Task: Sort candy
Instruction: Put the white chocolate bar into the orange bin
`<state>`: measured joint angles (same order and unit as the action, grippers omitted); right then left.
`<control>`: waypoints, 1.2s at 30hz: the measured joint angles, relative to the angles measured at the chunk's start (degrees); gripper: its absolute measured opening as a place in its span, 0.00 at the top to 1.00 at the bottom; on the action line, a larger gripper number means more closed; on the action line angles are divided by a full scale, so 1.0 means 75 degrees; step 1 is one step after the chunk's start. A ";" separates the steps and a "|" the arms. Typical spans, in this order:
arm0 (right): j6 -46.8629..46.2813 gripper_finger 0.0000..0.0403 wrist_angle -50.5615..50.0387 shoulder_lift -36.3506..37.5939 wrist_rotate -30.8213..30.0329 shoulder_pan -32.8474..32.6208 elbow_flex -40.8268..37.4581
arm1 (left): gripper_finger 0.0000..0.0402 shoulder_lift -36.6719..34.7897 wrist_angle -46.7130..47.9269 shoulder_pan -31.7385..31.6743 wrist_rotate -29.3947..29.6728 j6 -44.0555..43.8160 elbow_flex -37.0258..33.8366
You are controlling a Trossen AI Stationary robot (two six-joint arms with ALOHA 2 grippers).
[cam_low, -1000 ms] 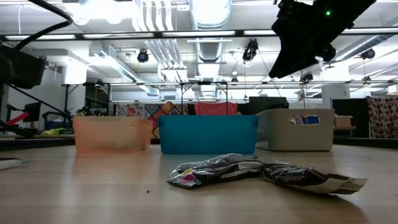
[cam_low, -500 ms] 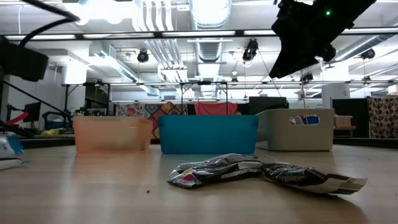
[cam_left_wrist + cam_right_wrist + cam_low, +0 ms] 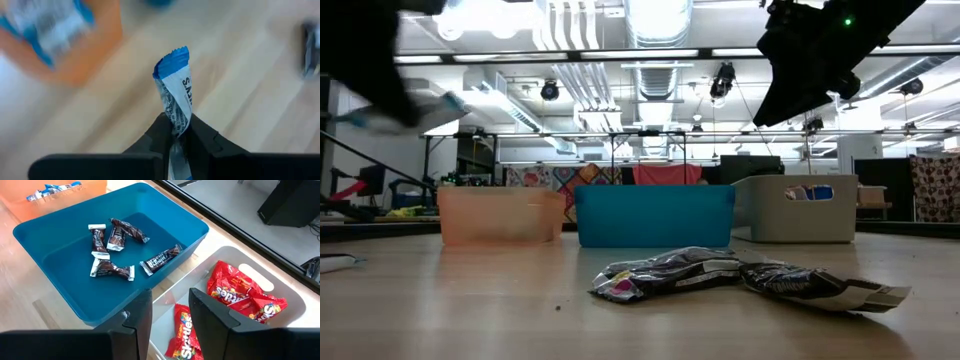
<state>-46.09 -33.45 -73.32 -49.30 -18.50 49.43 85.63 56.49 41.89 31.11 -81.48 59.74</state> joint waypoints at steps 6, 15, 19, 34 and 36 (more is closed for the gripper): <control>0.0000 0.69 0.0003 0.0000 0.0000 0.0000 0.0000 | 0.95 -0.0760 -0.0007 -0.1030 0.0832 0.2192 0.0016; 0.0000 0.71 0.0020 0.0000 0.0000 0.0000 0.0000 | 0.95 -0.1508 -0.0023 -0.3662 0.0692 0.5709 -0.0313; 0.0012 0.71 0.0046 0.0000 -0.0003 0.0000 0.0000 | 0.95 -0.1678 -0.0039 -0.4950 0.0298 0.6905 -0.0557; 0.0026 0.72 0.0105 0.0000 0.0032 0.0000 0.0000 | 0.95 -0.1639 -0.0952 -0.7595 -0.0889 0.9599 -0.1013; 0.0026 0.72 0.0105 0.0000 0.0035 0.0000 0.0000 | 0.94 -0.1595 -0.0982 -0.7625 -0.0894 0.9604 -0.1013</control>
<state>-45.89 -32.67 -73.32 -49.04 -18.50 49.43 73.67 49.13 -15.30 24.40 -9.45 52.14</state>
